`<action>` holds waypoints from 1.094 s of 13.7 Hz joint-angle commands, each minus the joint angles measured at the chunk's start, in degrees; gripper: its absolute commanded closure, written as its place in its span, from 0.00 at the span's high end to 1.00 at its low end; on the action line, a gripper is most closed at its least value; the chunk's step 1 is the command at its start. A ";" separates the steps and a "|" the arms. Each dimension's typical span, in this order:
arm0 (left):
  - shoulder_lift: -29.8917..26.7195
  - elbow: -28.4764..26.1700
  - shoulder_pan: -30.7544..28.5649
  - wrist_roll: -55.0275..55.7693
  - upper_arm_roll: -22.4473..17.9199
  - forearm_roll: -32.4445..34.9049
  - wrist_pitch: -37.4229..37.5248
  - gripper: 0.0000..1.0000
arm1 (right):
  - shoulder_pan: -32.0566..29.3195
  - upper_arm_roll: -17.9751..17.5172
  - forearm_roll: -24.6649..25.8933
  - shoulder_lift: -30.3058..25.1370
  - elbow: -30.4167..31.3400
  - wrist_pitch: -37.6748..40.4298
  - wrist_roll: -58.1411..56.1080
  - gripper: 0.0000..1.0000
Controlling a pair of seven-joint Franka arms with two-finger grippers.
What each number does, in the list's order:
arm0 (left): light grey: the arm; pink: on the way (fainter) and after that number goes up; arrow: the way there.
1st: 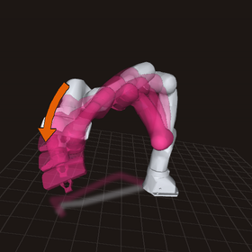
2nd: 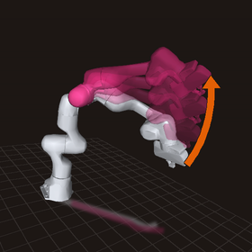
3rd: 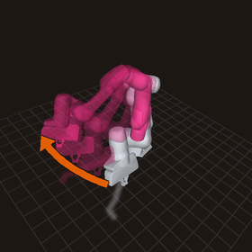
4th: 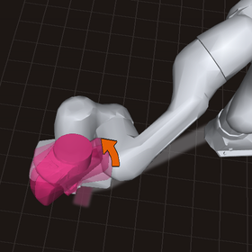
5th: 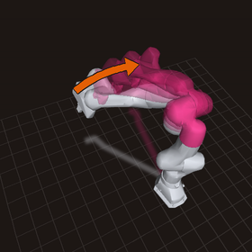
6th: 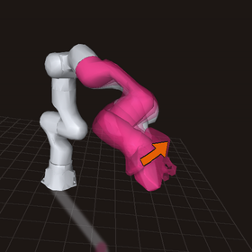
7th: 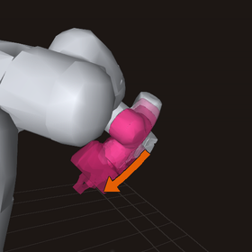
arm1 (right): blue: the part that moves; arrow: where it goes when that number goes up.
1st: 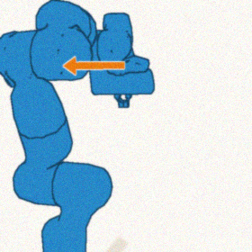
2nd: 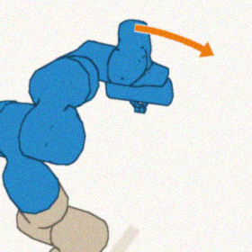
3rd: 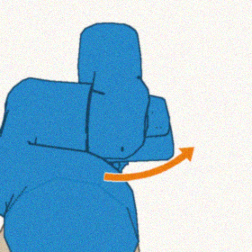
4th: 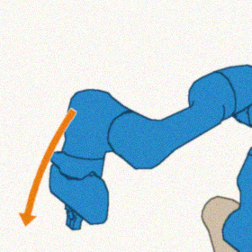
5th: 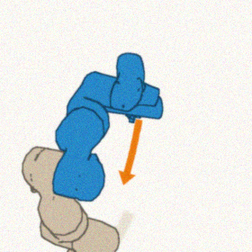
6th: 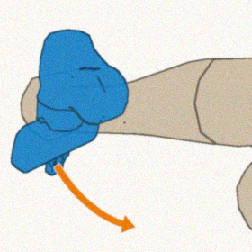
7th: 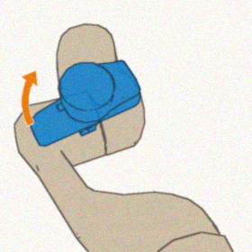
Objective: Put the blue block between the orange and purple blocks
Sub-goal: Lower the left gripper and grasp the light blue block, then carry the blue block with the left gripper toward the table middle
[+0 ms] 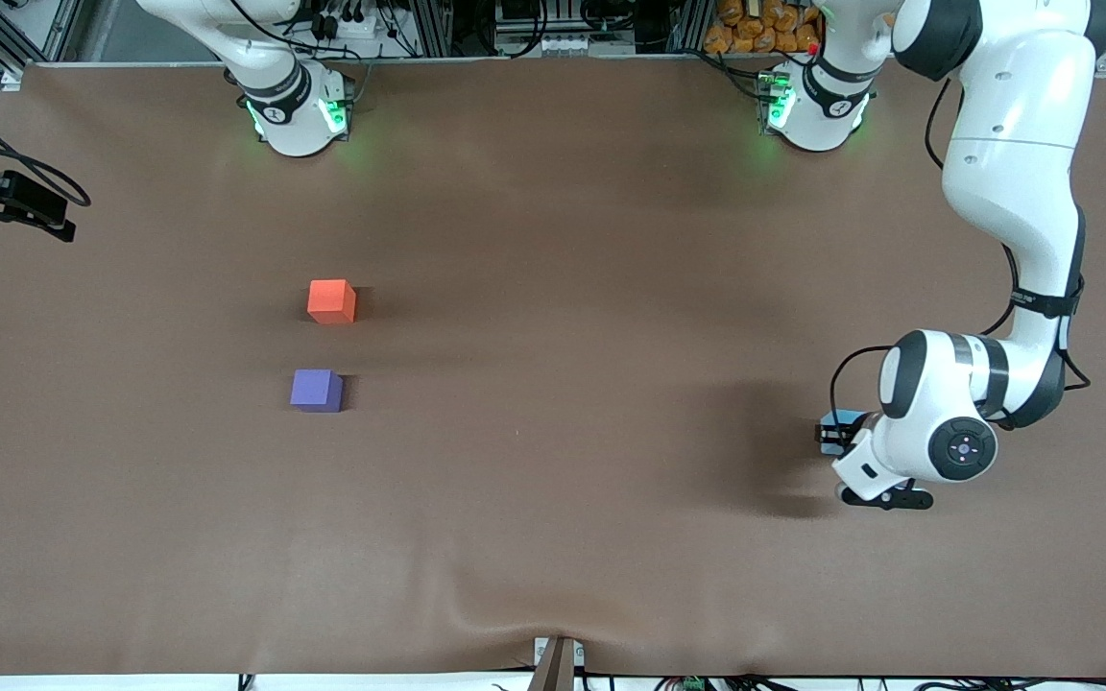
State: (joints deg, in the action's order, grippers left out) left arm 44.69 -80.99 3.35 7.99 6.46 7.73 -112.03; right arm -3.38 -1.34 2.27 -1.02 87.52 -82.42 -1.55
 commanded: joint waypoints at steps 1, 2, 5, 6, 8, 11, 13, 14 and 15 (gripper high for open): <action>-3.55 -0.40 3.41 5.79 2.57 0.44 3.48 0.00 | -0.75 -0.33 -0.96 0.32 -0.86 0.51 0.14 1.00; -4.08 -0.40 4.21 7.63 4.76 0.44 4.44 0.00 | -0.66 -0.33 -0.96 0.32 -0.86 0.59 0.14 1.00; -3.91 -0.31 10.95 19.83 8.47 0.45 5.16 0.00 | -0.75 -0.33 -0.96 0.32 -0.86 0.59 0.14 1.00; -3.65 -0.22 14.81 23.70 8.56 -0.16 5.15 0.00 | -0.75 -0.33 -0.96 0.32 -0.86 0.68 0.14 1.00; -3.47 -0.05 20.62 28.46 8.48 -3.15 4.63 0.00 | -0.75 -0.33 -0.96 0.32 -0.86 0.68 0.14 1.00; -2.42 1.01 27.84 32.07 8.39 -5.97 1.22 0.00 | -0.75 -0.33 -0.96 0.32 -0.86 0.68 0.05 1.00; -0.84 1.01 31.70 34.62 8.04 -5.88 -2.30 0.00 | -0.84 -0.25 -0.96 0.41 -0.86 0.68 -0.04 1.00; 0.13 1.01 33.46 35.15 7.78 -5.80 -3.71 0.00 | -0.84 -0.24 -0.96 0.41 -0.86 0.68 -0.04 1.00; 1.09 1.01 34.87 35.25 7.34 -5.71 -4.51 0.00 | -0.84 -0.24 -0.96 0.41 -0.86 0.68 -0.04 1.00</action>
State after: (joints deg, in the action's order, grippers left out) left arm 43.42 -81.16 35.74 42.66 15.22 2.69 -114.70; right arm -3.41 -1.25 2.26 -0.99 87.52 -82.41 -1.54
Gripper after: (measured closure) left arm 0.401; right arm 0.000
